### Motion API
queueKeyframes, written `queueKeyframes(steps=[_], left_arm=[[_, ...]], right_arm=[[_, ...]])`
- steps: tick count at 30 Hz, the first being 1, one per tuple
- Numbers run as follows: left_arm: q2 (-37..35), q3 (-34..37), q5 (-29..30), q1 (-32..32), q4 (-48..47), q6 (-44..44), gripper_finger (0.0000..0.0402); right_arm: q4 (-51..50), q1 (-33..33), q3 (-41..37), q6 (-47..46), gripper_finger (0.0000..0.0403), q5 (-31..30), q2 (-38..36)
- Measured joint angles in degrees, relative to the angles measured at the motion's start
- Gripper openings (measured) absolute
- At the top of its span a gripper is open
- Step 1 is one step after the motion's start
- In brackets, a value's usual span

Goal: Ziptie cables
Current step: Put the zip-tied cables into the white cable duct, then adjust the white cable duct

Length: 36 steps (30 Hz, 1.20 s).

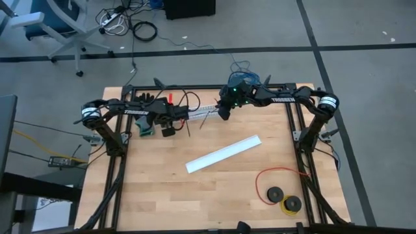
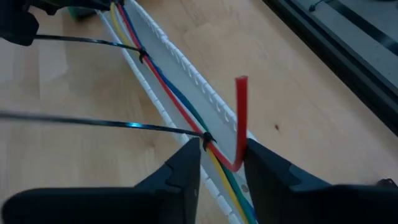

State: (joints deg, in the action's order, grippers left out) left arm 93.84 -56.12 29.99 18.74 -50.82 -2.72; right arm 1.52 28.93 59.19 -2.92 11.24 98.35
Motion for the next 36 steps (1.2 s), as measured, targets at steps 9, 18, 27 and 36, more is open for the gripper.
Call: queueKeyframes(steps=[9, 18, 27, 36], left_arm=[[-0.2, -2.4, -0.3, -0.1, -7.6, 2.1, 0.0198], [-8.0, -4.4, -0.4, -0.1, -7.2, 4.3, 0.0198], [-18.9, 3.7, -2.8, 0.8, 6.1, -5.6, 0.0198], [-18.4, 11.0, -7.2, 7.7, 18.2, -10.6, 0.0194]], right_arm=[[0.6, 0.5, 0.0, 1.1, 0.0164, -0.1, 0.0], [0.5, 0.5, 0.0, 1.7, 0.0166, 0.5, -2.4], [-9.0, -2.0, -3.8, 0.7, 0.0144, 0.5, -10.8], [6.3, -13.7, -13.4, -5.9, 0.0112, 0.6, -11.2]])
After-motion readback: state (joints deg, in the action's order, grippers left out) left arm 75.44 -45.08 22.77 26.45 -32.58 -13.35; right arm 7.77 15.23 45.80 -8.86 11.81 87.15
